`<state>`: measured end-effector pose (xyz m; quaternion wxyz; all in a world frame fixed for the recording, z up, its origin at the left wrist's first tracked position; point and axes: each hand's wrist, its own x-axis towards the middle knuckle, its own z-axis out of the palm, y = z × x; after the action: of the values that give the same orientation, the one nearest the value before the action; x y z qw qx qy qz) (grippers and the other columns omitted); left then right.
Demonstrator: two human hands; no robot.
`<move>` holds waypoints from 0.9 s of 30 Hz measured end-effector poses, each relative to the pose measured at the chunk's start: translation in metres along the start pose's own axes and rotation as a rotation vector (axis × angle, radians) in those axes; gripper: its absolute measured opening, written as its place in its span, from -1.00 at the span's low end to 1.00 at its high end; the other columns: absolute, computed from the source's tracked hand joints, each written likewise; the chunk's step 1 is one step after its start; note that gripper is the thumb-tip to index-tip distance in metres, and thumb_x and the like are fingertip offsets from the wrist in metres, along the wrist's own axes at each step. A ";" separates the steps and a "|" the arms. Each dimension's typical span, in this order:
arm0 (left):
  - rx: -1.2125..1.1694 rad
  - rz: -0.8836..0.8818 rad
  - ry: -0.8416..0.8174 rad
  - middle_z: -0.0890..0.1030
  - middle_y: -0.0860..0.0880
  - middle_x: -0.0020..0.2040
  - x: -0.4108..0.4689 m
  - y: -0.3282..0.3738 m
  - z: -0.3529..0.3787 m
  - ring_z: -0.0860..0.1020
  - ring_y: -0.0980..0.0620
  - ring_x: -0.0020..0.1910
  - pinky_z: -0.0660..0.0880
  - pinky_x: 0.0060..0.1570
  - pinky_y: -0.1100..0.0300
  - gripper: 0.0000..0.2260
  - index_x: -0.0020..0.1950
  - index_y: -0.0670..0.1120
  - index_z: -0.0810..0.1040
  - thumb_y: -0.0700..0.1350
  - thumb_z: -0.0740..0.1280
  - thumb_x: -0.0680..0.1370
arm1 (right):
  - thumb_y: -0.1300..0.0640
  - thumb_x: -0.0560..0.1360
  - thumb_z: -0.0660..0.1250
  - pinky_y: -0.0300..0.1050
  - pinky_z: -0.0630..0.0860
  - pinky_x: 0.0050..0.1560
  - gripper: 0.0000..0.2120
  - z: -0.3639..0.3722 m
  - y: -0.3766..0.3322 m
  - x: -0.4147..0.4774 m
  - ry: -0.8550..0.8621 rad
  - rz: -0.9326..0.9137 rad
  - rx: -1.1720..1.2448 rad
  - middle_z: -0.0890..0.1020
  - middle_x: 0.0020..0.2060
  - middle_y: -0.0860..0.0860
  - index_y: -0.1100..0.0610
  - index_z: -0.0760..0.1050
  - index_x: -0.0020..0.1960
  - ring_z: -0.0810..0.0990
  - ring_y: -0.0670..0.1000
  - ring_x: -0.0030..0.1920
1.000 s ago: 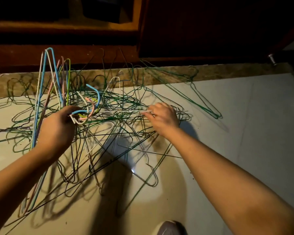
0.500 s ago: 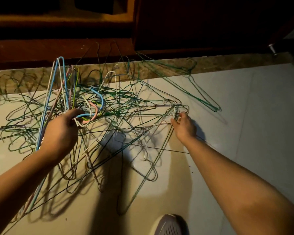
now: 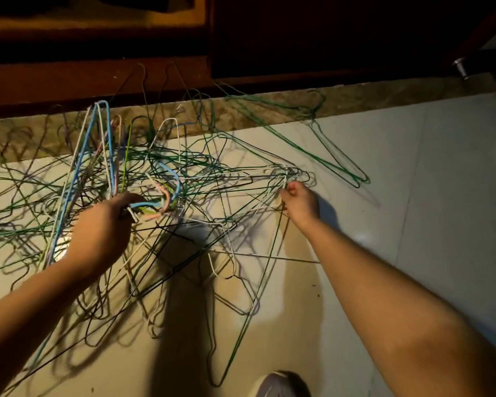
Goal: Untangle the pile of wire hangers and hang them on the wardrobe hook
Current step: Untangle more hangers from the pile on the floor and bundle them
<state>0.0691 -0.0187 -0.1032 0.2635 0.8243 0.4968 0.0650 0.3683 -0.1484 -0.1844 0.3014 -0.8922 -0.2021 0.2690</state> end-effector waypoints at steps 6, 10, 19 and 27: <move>-0.012 0.051 -0.072 0.62 -0.24 0.08 0.012 0.001 0.022 0.60 -0.22 -0.18 0.42 -0.23 0.10 -0.65 0.25 -0.08 0.55 -0.34 0.25 0.52 | 0.31 0.57 0.18 -0.08 0.49 -0.12 -0.66 -0.007 0.010 0.006 -0.167 0.085 0.247 0.56 -0.18 -0.01 0.10 0.42 0.31 0.52 -0.04 -0.23; -0.010 0.087 -0.119 0.64 -0.24 -0.02 0.023 0.000 0.032 0.60 -0.23 -0.16 0.34 -0.23 0.14 -0.69 0.22 -0.10 0.56 -0.31 0.30 0.51 | 0.27 0.55 0.21 -0.12 0.54 -0.03 -0.65 -0.008 0.013 0.007 -0.165 0.054 0.217 0.59 -0.01 0.03 0.10 0.41 0.33 0.55 0.00 -0.11; 0.016 0.038 -0.202 0.64 -0.19 -0.03 0.035 -0.003 0.048 0.59 -0.18 -0.09 0.33 -0.22 0.16 -0.75 0.19 -0.14 0.56 -0.28 0.28 0.54 | 0.13 0.58 0.18 0.11 0.49 0.12 -0.77 -0.013 0.012 0.015 -0.161 0.038 0.056 0.61 0.04 0.19 0.09 0.54 0.16 0.57 0.22 0.04; 0.006 0.034 -0.237 0.63 -0.22 -0.03 0.037 0.001 0.049 0.57 -0.16 -0.11 0.29 -0.22 0.16 -0.77 0.17 -0.16 0.56 -0.26 0.32 0.52 | 0.06 0.53 0.29 0.04 0.48 0.05 -0.76 -0.015 0.010 0.017 -0.204 0.060 0.087 0.57 -0.20 0.09 0.25 0.54 -0.03 0.54 0.11 -0.11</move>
<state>0.1068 -0.0059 -0.1504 0.3168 0.8353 0.4484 -0.0296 0.3932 -0.1536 -0.1870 0.3093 -0.8520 -0.1929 0.3759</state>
